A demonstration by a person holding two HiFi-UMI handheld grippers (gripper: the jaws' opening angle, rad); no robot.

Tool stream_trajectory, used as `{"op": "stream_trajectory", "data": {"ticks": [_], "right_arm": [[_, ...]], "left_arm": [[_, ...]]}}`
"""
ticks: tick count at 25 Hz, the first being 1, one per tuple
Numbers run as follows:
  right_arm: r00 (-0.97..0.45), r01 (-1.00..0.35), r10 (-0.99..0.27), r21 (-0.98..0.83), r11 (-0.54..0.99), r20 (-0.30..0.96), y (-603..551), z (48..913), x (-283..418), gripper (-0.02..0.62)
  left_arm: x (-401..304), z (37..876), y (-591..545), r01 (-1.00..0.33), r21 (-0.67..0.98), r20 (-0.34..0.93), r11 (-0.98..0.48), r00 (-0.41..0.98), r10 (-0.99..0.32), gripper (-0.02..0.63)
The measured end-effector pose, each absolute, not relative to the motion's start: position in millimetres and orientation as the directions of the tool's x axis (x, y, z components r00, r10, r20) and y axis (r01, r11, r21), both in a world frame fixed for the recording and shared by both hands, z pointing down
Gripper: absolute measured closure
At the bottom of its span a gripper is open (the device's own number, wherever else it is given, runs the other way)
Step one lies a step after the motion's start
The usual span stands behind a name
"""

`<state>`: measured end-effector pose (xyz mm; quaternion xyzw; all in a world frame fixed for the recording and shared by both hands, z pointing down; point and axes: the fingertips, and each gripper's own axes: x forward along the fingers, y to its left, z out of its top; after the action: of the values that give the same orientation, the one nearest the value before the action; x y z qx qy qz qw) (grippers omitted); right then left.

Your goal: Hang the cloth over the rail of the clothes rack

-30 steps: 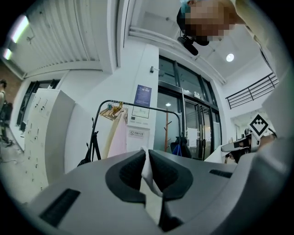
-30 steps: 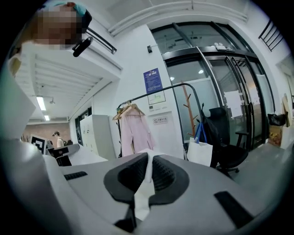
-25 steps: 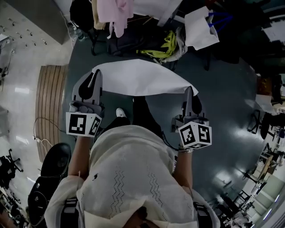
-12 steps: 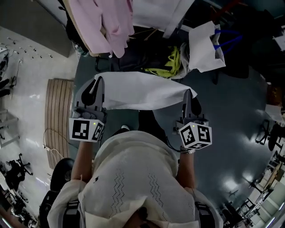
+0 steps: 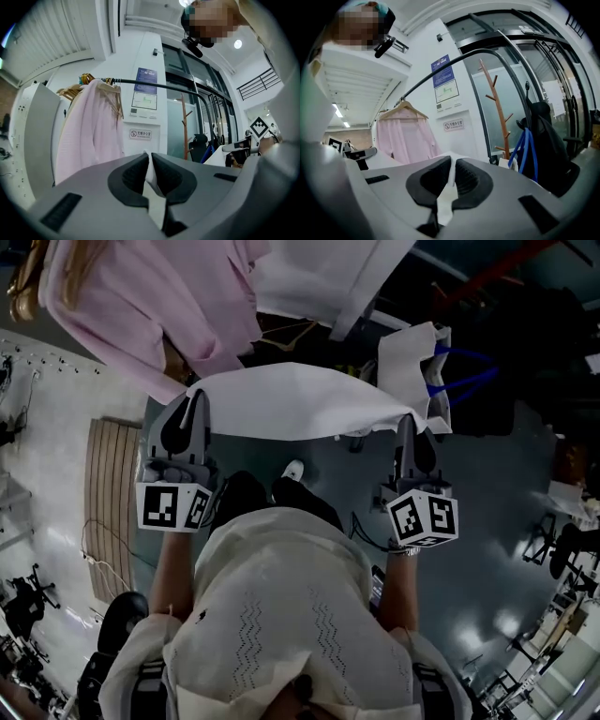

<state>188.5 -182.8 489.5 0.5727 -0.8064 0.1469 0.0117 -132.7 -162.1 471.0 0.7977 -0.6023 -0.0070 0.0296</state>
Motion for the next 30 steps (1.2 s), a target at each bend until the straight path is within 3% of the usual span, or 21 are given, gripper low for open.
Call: {"op": "stream_trajectory", "data": {"ticks": [8,18,30], "right_arm": [[-0.280,-0.951,-0.938,-0.193,0.242,0.205,-205,483,187,0.575],[-0.185,-0.967,-0.952,-0.218,0.132,0.242,-208,485,170,0.575],[-0.229,-0.951,-0.959,-0.246,0.185,0.166,-228,430,173,0.575]], "left_arm": [[-150,475,-212,-0.936,0.154,0.030,-0.315,0.324,-0.946,0.578],[-160,478,-250,-0.898,0.149,0.003,-0.414,0.419,-0.908,0.578],[-161,416,-268,-0.877,0.005,-0.105,-0.480,0.477,-0.873,0.578]]}}
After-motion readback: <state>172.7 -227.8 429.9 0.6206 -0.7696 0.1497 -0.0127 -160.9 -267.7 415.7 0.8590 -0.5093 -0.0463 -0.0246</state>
